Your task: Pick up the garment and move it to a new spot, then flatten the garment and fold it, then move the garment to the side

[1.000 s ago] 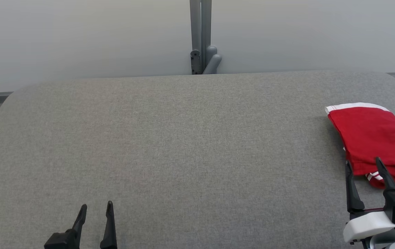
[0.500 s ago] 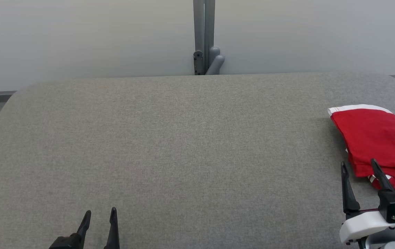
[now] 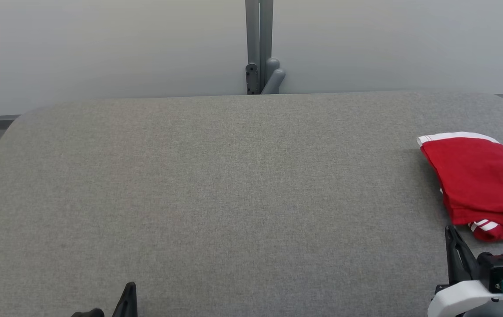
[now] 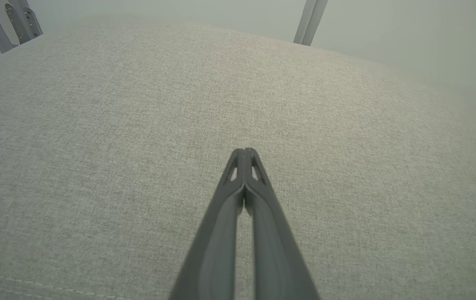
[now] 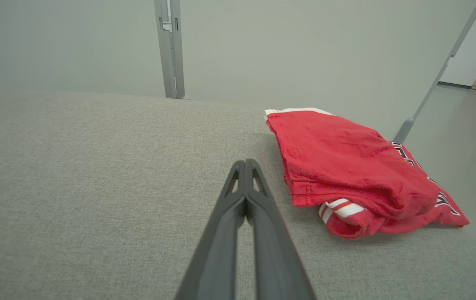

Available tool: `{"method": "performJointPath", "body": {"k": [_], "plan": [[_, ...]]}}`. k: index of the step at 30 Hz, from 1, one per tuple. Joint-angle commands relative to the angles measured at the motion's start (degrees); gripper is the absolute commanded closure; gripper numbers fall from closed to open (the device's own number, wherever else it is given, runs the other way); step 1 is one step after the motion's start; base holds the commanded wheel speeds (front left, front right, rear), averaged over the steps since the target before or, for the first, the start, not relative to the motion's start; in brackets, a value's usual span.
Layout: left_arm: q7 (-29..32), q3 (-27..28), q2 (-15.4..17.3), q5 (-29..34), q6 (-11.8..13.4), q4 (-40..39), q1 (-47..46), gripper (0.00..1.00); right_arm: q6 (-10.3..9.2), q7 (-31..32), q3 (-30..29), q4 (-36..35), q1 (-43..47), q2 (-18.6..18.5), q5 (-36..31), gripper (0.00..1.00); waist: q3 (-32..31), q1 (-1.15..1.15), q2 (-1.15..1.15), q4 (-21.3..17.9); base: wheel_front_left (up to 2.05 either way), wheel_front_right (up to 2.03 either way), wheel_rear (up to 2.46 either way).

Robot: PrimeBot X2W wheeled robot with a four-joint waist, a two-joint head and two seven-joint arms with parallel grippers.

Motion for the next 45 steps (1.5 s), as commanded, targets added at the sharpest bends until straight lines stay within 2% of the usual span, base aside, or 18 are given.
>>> {"method": "performJointPath", "body": {"k": [1,13,45], "plan": [[0.55,0.44,0.06,-2.93,-0.13,-1.02,-1.16,1.00,0.00,0.83,-0.45,-0.53,-1.48,-0.38,3.44,1.00,0.02,0.00,0.00,-0.03,0.00,0.00,0.00],[3.49,1.44,0.12,-14.99,-0.47,-2.15,-3.24,1.00,-0.02,3.82,0.34,-0.83,-2.30,-0.55,18.89,1.00,0.25,0.00,0.00,-0.27,0.00,0.00,0.00],[9.57,3.56,0.24,-39.47,-1.13,-4.34,-7.49,1.00,-0.04,10.81,0.87,-0.29,-4.83,-0.89,49.73,1.00,0.82,0.00,0.00,-0.87,0.00,0.00,0.00]]}}
